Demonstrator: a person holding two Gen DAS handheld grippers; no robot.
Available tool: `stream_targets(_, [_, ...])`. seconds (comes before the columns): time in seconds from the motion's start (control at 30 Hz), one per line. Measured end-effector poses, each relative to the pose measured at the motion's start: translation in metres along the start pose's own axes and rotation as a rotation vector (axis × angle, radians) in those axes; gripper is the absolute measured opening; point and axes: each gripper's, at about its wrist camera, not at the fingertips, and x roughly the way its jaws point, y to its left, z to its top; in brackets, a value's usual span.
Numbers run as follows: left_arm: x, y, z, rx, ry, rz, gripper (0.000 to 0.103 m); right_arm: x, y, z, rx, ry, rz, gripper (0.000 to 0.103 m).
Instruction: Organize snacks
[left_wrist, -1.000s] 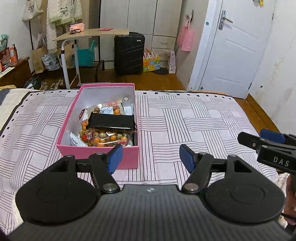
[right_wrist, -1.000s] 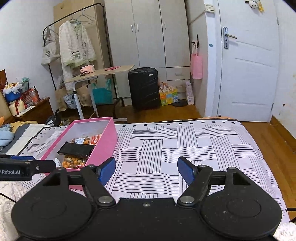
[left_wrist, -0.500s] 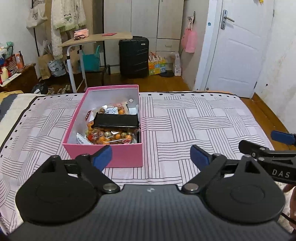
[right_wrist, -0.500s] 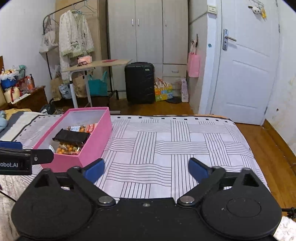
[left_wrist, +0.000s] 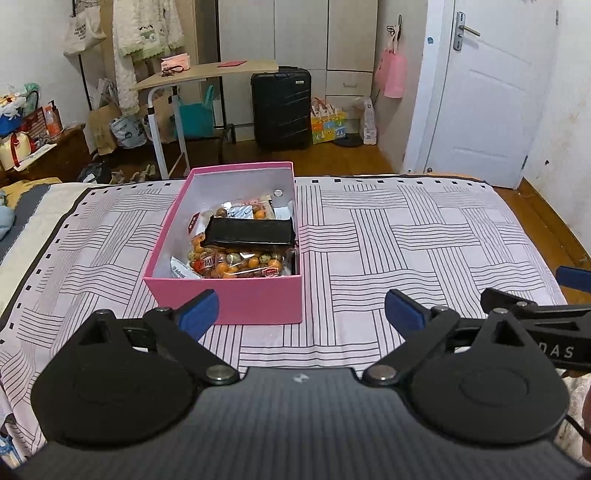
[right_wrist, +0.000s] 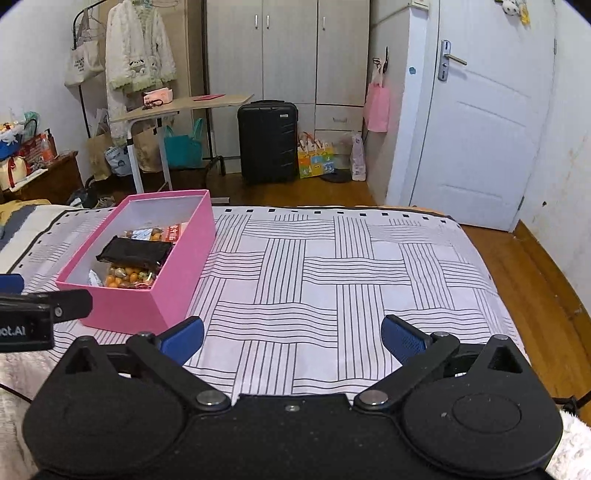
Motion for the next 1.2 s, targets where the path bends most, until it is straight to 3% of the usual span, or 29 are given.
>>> stream_targets(0.7, [-0.0043,-0.0042,-0.0028,0.003,-0.012,0.082,0.097,-0.0002,-0.0018,-0.0011,0.000,0.009,-0.019,0.103])
stream_targets(1.2, [-0.0038,-0.0026,-0.0044,-0.006,-0.015,0.089,0.099,0.0051,-0.0020,-0.0021,0.005,0.022,-0.026,0.103])
